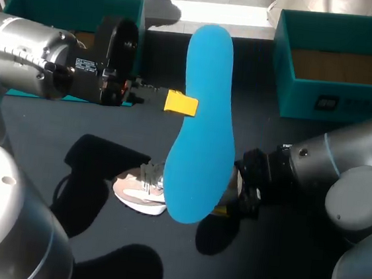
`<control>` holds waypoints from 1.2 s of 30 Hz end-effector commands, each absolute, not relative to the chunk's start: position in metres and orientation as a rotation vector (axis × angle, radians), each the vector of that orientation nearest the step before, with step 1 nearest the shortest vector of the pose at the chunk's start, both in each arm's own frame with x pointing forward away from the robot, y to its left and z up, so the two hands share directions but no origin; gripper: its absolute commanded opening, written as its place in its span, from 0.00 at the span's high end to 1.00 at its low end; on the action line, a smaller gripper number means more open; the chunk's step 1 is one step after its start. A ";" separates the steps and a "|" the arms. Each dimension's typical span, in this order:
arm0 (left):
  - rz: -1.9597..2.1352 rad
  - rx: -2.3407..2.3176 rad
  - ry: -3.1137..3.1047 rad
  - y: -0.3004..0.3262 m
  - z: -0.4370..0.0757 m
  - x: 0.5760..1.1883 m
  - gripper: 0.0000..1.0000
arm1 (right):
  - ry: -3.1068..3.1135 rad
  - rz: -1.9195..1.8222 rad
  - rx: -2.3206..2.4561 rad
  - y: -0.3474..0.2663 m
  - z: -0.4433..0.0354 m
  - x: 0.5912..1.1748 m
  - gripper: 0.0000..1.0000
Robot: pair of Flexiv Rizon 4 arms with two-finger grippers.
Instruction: Take the shoe out of the shoebox, open the shoe tongue, remove and reinsert the insole, then place the shoe into the shoebox
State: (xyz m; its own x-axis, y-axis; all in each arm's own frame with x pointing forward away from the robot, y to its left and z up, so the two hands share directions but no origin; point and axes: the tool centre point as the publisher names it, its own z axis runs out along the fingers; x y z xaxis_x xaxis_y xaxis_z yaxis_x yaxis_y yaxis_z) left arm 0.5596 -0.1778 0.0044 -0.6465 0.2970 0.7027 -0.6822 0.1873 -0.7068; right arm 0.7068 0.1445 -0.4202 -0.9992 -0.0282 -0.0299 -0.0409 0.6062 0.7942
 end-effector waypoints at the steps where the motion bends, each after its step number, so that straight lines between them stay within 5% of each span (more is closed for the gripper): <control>1: 1.576 0.372 -1.679 -0.178 0.003 0.558 1.00 | 2.819 1.320 -0.049 0.138 -0.408 0.699 0.00; 22: 1.576 0.372 -1.679 -0.178 0.003 0.558 1.00 | 3.028 0.735 0.055 0.134 -0.343 0.705 0.00; 36: 1.576 0.372 -1.679 -0.178 0.003 0.558 1.00 | 3.007 0.690 0.085 0.137 -0.333 0.701 0.00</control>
State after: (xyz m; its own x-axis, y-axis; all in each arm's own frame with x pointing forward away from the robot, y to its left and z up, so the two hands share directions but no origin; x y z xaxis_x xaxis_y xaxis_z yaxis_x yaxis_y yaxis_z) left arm 0.5596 -0.1778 0.0043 -0.6465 0.2970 0.7027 -0.6822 0.1873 -0.7068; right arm 0.7021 0.1330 -0.3354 -0.9979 0.0599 -0.0226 0.0398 0.8571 0.5135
